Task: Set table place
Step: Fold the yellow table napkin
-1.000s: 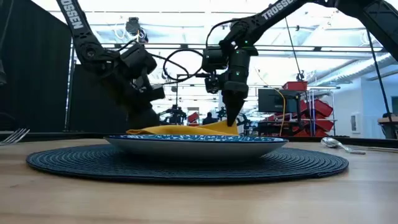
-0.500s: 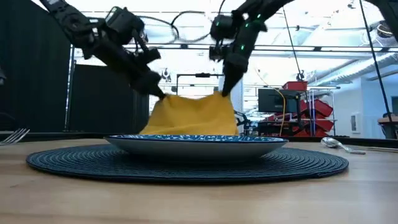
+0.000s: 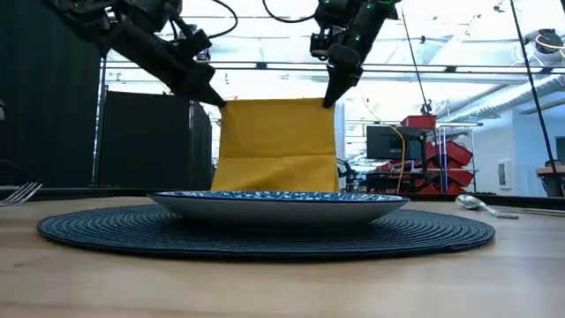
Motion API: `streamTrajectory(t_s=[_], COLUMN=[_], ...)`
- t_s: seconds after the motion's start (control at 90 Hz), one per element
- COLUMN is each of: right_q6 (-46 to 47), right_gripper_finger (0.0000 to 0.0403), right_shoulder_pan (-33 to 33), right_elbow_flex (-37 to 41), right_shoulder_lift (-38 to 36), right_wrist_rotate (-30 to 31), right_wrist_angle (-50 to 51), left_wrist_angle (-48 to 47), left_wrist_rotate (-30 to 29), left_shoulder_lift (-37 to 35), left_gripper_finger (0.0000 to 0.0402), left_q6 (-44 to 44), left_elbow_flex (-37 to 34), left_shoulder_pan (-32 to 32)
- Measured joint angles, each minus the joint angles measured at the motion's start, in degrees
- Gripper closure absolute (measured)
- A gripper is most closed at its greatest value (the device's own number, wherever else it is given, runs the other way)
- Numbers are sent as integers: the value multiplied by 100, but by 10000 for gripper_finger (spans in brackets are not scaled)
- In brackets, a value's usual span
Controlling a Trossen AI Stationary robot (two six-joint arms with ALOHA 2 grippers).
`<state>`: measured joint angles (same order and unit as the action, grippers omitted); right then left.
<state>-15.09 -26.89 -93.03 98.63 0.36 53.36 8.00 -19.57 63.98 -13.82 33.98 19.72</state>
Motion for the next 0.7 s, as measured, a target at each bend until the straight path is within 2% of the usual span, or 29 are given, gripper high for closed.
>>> streamTrajectory(t_s=[0.7], right_q6=[-340], right_gripper_finger=[403], right_shoulder_pan=[-160], right_elbow_flex=[0], right_shoulder_lift=[236], right_wrist_rotate=[-357], right_wrist_angle=[-439], left_wrist_angle=[-132], left_wrist_rotate=[-133], left_shoulder_lift=[121], left_gripper_finger=[401], left_q6=[-2], left_elbow_flex=[-4], left_shoulder_pan=[157])
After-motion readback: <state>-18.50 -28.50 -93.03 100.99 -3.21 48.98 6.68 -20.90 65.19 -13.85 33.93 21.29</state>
